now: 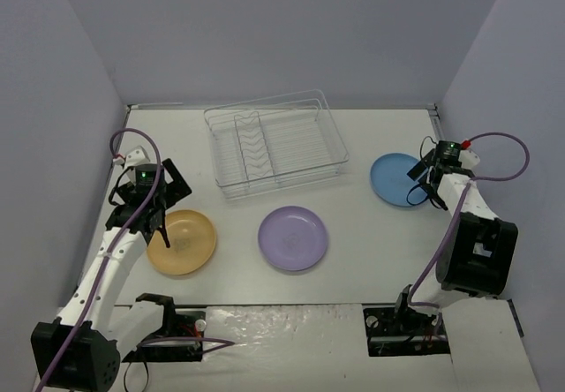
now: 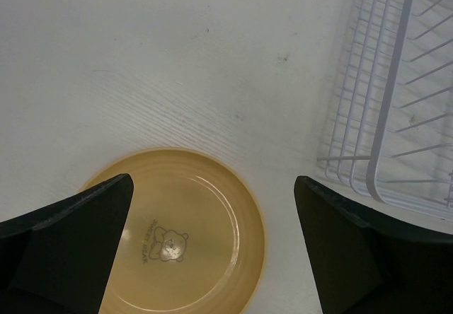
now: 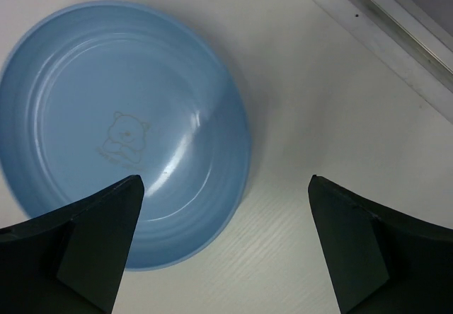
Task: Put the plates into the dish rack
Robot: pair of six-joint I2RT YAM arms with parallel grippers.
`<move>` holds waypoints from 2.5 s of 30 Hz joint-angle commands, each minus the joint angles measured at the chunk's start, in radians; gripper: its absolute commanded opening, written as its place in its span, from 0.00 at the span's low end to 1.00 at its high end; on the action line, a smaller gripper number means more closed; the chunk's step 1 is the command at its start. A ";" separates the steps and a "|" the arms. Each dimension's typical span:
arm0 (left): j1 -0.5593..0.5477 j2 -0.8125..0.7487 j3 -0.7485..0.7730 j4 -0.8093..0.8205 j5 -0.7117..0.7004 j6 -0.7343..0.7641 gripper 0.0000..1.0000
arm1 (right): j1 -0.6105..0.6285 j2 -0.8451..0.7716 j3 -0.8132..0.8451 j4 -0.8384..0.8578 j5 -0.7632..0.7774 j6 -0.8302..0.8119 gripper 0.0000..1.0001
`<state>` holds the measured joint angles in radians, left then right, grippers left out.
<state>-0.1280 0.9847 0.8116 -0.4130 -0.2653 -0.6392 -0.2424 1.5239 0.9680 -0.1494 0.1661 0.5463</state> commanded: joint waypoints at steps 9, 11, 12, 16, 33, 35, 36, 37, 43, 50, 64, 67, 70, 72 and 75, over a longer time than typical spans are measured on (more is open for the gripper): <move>0.003 -0.058 0.017 0.053 -0.014 0.001 0.97 | -0.084 0.018 -0.086 0.127 -0.057 0.030 0.86; 0.002 -0.057 0.017 0.051 -0.015 0.001 0.97 | -0.088 0.049 -0.083 0.135 -0.062 0.034 0.81; 0.002 -0.058 0.017 0.051 -0.015 0.001 0.97 | -0.091 0.056 -0.083 0.138 -0.063 0.035 0.80; 0.004 -0.058 0.018 0.048 -0.018 -0.001 0.97 | -0.102 0.112 -0.093 0.182 -0.073 0.053 0.65; 0.004 -0.067 0.018 0.030 -0.053 -0.017 0.97 | -0.118 0.083 -0.107 0.208 -0.024 0.040 0.00; 0.003 -0.067 0.017 0.028 -0.063 -0.023 0.97 | -0.116 0.021 -0.089 0.187 0.018 0.037 0.00; 0.003 -0.066 0.017 0.027 -0.065 -0.024 0.97 | -0.116 -0.019 -0.075 0.180 0.029 0.033 0.00; 0.002 -0.066 0.017 0.026 -0.067 -0.025 0.97 | -0.115 -0.057 -0.061 0.174 0.038 0.029 0.00; 0.002 -0.061 0.019 0.023 -0.064 -0.027 0.97 | -0.036 -0.187 0.095 0.167 0.112 -0.074 0.00; 0.004 -0.041 0.029 0.014 -0.055 -0.030 0.97 | 0.250 -0.185 0.379 0.256 0.318 -0.347 0.00; 0.020 0.013 0.081 -0.095 -0.119 -0.088 0.97 | 0.830 0.242 0.806 0.593 -0.171 -1.627 0.00; 0.022 -0.004 0.073 -0.098 -0.128 -0.091 0.97 | 0.836 0.350 0.912 0.587 -0.308 -1.753 0.00; 0.024 -0.028 0.056 -0.082 -0.134 -0.085 0.97 | 0.838 0.393 0.897 0.651 -0.420 -1.923 0.00; 0.024 -0.038 0.051 -0.079 -0.142 -0.084 0.97 | 0.841 0.431 0.926 0.650 -0.473 -1.956 0.00; 0.027 -0.048 0.047 -0.071 -0.146 -0.083 0.97 | 0.841 0.490 1.050 0.506 -0.565 -1.995 0.00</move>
<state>-0.1094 0.9603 0.8307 -0.5201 -0.3766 -0.7148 0.6028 2.0221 1.8548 0.3218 -0.2268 -1.2783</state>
